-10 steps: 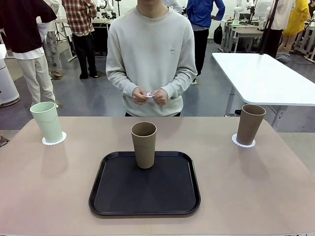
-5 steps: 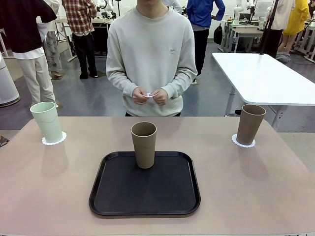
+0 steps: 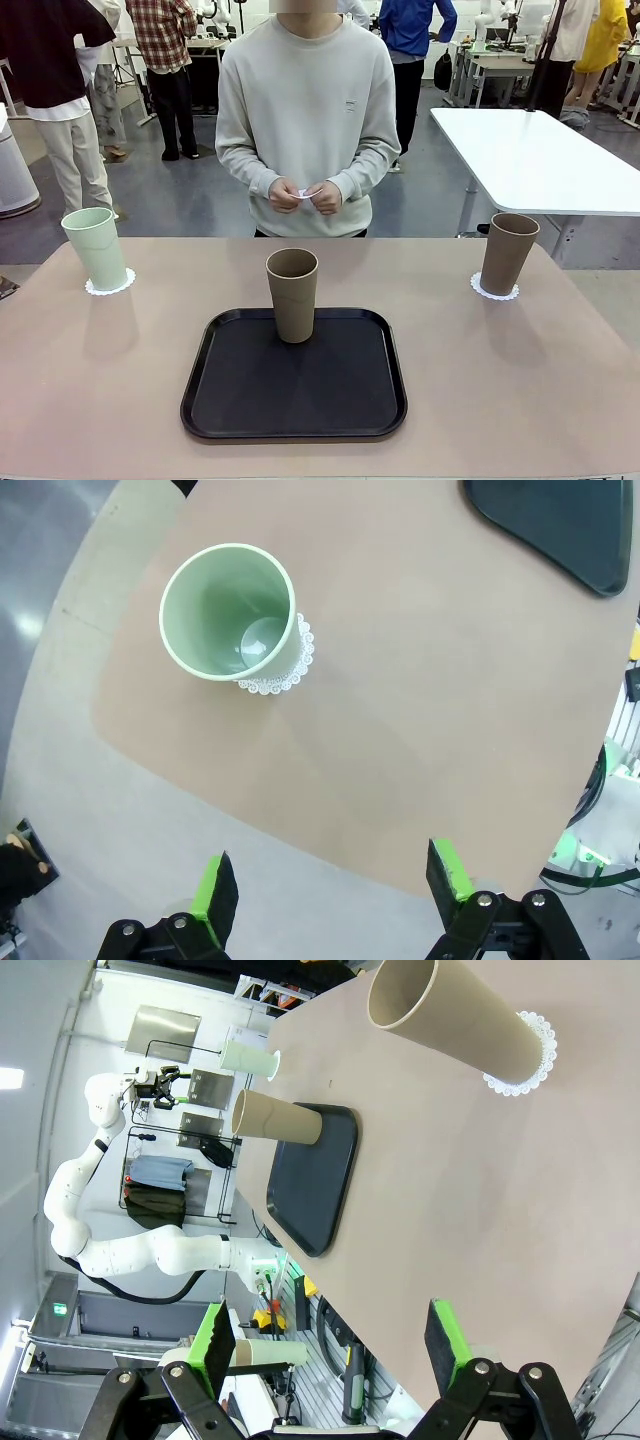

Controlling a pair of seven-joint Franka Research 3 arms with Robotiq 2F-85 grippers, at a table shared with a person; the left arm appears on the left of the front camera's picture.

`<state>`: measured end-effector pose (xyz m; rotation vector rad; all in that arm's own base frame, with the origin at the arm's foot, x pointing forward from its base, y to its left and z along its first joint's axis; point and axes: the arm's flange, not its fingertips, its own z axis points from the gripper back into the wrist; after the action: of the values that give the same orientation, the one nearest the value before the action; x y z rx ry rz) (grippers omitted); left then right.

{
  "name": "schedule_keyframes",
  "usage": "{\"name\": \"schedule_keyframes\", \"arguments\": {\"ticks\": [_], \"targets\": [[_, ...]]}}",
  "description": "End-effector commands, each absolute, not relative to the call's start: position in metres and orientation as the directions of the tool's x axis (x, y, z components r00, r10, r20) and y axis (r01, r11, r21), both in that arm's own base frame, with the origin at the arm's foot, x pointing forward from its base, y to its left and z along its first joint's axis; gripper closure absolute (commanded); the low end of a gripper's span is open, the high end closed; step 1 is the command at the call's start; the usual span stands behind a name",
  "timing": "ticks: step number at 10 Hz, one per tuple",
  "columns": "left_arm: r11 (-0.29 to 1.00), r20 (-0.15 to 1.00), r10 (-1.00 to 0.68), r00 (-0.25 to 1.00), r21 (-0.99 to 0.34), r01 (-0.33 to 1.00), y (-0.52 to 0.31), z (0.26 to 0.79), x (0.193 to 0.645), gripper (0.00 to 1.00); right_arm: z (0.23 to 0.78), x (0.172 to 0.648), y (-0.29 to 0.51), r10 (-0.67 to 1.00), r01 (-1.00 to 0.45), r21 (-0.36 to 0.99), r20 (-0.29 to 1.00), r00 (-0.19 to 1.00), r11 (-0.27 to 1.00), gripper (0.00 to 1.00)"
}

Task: Place coasters on the table and set cups on them.
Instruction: Take one Reusable plastic cup from the Flat Tray and place it on a coaster set by the human.

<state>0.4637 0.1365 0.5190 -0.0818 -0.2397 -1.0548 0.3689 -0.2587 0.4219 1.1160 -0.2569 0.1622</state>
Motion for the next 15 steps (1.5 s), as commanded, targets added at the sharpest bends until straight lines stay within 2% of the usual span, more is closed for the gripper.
{"name": "schedule_keyframes", "arguments": {"ticks": [1,2,3,4,5,7,10,11,12,13,15], "targets": [[0.492,0.234,-0.852,0.469,0.048,0.869,0.136,0.519,0.464,0.00,0.423,0.369,-0.258,-0.007,-0.244,0.868,0.274,0.962,0.433,0.00],[0.690,0.258,-0.711,0.654,0.077,0.720,0.141,0.507,0.434,0.00,0.423,0.369,-0.258,-0.007,-0.244,0.868,0.274,0.962,0.433,0.00],[0.794,0.213,-0.601,0.770,0.051,0.606,0.134,0.498,0.411,0.00,0.423,0.369,-0.258,-0.007,-0.244,0.868,0.274,0.962,0.433,0.00],[0.846,0.188,-0.524,0.831,0.001,0.534,0.123,0.484,0.378,0.00,0.423,0.369,-0.258,-0.007,-0.244,0.868,0.274,0.962,0.433,0.00],[0.849,0.178,-0.487,0.855,-0.133,0.511,0.113,0.485,0.363,0.00,0.423,0.369,-0.258,-0.007,-0.244,0.868,0.274,0.962,0.433,0.00],[0.864,0.126,-0.465,0.876,-0.152,0.480,0.110,0.479,0.345,0.00,0.423,0.369,-0.258,-0.007,-0.244,0.868,0.274,0.962,0.433,0.00],[0.857,0.137,-0.470,0.872,-0.165,0.488,0.110,0.473,0.341,0.00,0.423,0.369,-0.258,-0.007,-0.244,0.868,0.274,0.962,0.433,0.00],[0.749,0.268,-0.392,0.880,-0.463,0.474,0.133,0.484,0.351,0.00,0.423,0.369,-0.258,-0.007,-0.244,0.868,0.274,0.962,0.433,0.00],[0.605,0.354,-0.257,0.899,-0.667,0.435,0.157,0.487,0.356,0.00,0.423,0.369,-0.258,-0.007,-0.244,0.868,0.274,0.962,0.433,0.00],[0.528,0.381,-0.148,0.913,-0.750,0.399,0.175,0.486,0.364,0.00,0.423,0.369,-0.258,-0.007,-0.244,0.868,0.274,0.962,0.433,0.00],[0.514,0.363,0.006,0.932,-0.801,0.308,0.208,0.479,0.377,0.00,0.423,0.369,-0.258,-0.007,-0.244,0.868,0.274,0.962,0.433,0.00]]}}
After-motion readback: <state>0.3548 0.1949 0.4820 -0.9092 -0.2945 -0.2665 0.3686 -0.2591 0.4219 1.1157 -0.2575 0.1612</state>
